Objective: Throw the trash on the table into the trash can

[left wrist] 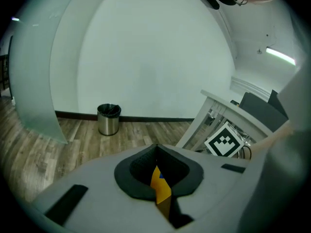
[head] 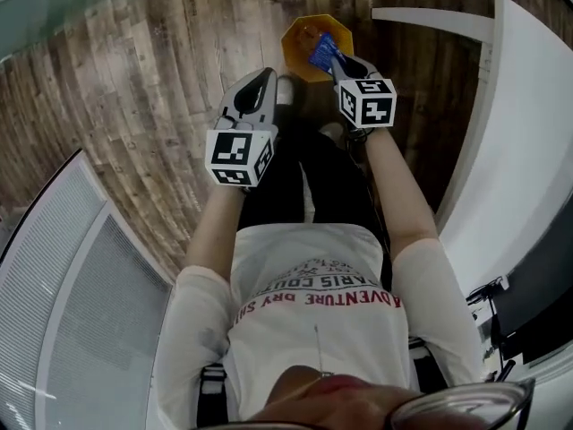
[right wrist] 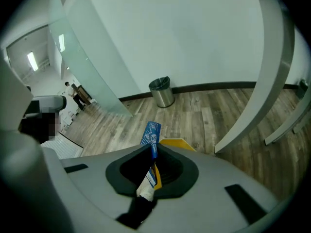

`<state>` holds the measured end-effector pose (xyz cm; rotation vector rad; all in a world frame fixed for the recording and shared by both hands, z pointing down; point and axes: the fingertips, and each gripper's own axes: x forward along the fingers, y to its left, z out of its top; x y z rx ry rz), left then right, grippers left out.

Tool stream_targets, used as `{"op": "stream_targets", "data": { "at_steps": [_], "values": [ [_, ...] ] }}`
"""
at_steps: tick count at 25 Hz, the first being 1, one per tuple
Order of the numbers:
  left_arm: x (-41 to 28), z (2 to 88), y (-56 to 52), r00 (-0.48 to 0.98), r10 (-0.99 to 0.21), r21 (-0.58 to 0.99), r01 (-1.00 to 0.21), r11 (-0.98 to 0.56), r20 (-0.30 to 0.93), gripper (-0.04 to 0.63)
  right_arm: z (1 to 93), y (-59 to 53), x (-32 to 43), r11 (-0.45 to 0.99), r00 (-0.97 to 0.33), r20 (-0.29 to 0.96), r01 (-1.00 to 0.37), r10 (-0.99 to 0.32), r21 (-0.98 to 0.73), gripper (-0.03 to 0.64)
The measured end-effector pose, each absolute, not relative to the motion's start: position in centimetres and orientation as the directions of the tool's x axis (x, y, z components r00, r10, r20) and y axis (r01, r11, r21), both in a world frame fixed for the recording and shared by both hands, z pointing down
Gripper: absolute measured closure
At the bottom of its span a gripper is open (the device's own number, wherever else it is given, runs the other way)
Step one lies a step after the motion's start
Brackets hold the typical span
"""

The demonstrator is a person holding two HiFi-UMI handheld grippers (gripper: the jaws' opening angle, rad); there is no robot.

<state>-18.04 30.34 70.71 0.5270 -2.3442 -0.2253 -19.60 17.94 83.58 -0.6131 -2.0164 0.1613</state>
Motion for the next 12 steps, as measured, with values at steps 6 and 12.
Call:
{"op": "stream_targets", "data": {
  "at_steps": [6, 12],
  "values": [
    [-17.2, 82.1, 32.5, -0.626, -0.424, 0.331, -0.267, 0.905, 0.654, 0.572, 96.9, 19.5, -18.7, 0.877, -0.31, 0.85, 0.371, 0.426, -0.304, 0.577],
    [-17.2, 87.7, 33.0, -0.608, -0.427, 0.34, -0.259, 0.904, 0.67, 0.572, 104.3, 20.6, -17.1, 0.867, -0.218, 0.875, 0.367, 0.432, -0.337, 0.566]
  ]
}}
